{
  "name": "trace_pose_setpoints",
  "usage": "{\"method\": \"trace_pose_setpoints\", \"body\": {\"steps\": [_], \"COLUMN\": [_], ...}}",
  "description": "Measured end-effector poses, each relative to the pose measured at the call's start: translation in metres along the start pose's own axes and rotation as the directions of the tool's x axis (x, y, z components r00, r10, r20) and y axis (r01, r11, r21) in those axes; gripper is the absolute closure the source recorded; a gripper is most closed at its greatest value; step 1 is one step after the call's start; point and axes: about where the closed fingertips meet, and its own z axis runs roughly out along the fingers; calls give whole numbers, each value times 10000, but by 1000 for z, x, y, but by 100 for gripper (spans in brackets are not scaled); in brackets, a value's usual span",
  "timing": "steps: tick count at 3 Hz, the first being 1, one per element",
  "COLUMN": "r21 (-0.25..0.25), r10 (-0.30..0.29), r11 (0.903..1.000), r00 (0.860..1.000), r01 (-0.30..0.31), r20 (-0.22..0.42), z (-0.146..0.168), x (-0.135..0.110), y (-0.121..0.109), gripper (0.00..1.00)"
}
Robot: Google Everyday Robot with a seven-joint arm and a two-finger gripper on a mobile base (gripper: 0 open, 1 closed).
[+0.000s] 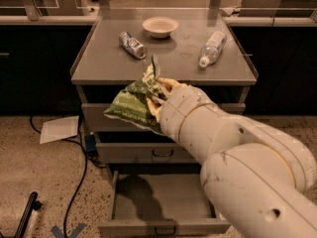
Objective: Pick green jalapeno chip bag from bottom drawer and place on counter
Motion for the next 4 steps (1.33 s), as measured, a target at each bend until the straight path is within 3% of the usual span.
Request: {"method": "trace_pose_setpoints", "body": {"steps": [1,3,4], "r21": [847,1028,1354], "r10": [-925,-1169,-1609], "r11": [9924,9883,9787], "r00": [9953,9924,9862], "r01": [898,1124,1542], "r20": [287,386,396], "z": [15,22,43], "x": [-13,-9,6], "y": [-100,-113,-157], "gripper": [100,100,100]}}
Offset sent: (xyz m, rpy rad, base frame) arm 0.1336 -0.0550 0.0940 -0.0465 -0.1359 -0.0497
